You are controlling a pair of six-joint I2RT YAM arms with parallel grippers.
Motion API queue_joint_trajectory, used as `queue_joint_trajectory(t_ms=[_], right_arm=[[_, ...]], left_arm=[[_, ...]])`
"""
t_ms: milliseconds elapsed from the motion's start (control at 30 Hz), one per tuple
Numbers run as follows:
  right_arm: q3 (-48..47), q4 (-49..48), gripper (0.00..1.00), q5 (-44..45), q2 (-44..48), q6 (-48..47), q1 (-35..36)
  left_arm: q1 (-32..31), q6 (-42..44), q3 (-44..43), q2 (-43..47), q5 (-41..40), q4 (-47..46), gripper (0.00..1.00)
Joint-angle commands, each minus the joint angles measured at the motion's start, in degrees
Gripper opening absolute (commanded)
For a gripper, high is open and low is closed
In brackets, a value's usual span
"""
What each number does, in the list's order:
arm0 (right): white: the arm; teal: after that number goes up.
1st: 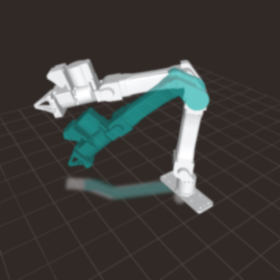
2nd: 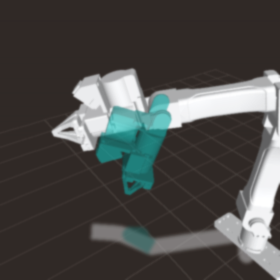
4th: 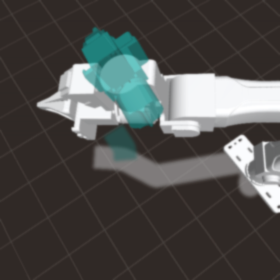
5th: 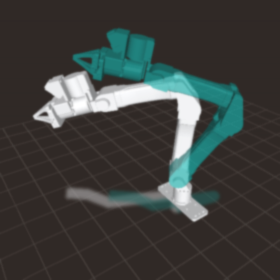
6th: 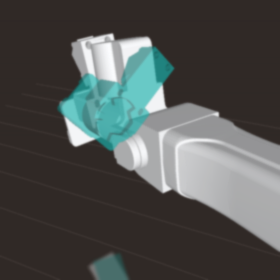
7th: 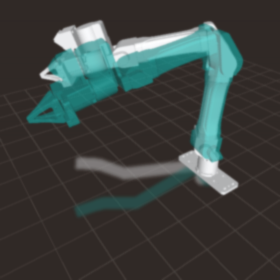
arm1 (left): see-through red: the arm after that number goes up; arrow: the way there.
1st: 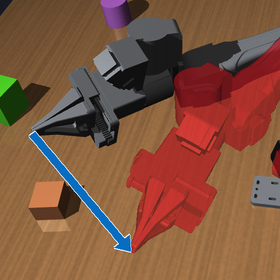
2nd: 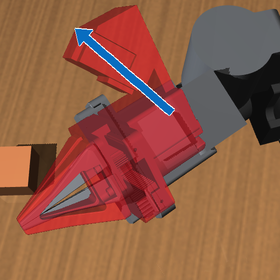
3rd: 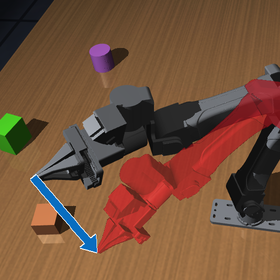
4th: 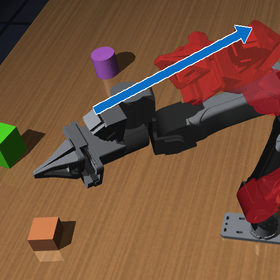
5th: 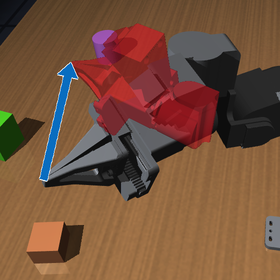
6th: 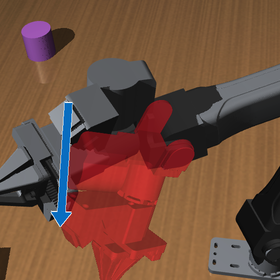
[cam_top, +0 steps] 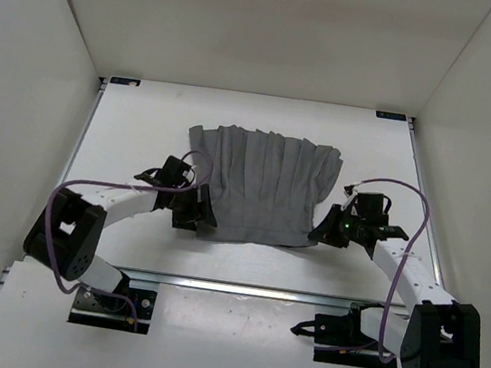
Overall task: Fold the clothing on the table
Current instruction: Flatten the skirt out
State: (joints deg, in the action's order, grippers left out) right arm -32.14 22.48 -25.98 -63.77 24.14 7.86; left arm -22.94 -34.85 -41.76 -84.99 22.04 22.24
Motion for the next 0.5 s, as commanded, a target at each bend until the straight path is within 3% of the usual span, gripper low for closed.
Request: queue_joint_trajectory(t_ms=[0,100,200,333,400,467], right_arm=[[0.76,-1.92,0.0,-1.18,-0.04,-0.67,0.4],[1.11,-2.88,0.0,-1.44,-0.3,-1.02,0.49],[0.5,-3.14,0.0,-2.06,-0.74,-1.02,0.84],[0.67,-2.97,0.0,-2.06,-0.74,-1.03,1.28],[0.59,-3.23,0.0,-2.67,-0.74,-1.2,1.02],[0.68,-3.32,0.0,-2.58,-1.27,-1.2,0.85]], left_arm=[[-1.31,-3.29,4.12,4.92,-2.26,-2.2,0.76],[-2.02,-5.57,6.51,6.77,-3.49,-4.74,0.6],[-3.25,-7.16,6.78,5.8,-4.81,-7.03,0.53],[-3.6,-8.3,6.69,4.66,-5.25,-9.58,0.22],[-3.52,-8.13,6.52,4.57,-5.34,-9.15,0.0],[-2.12,-6.82,6.77,4.83,-5.52,-8.27,0.0]])
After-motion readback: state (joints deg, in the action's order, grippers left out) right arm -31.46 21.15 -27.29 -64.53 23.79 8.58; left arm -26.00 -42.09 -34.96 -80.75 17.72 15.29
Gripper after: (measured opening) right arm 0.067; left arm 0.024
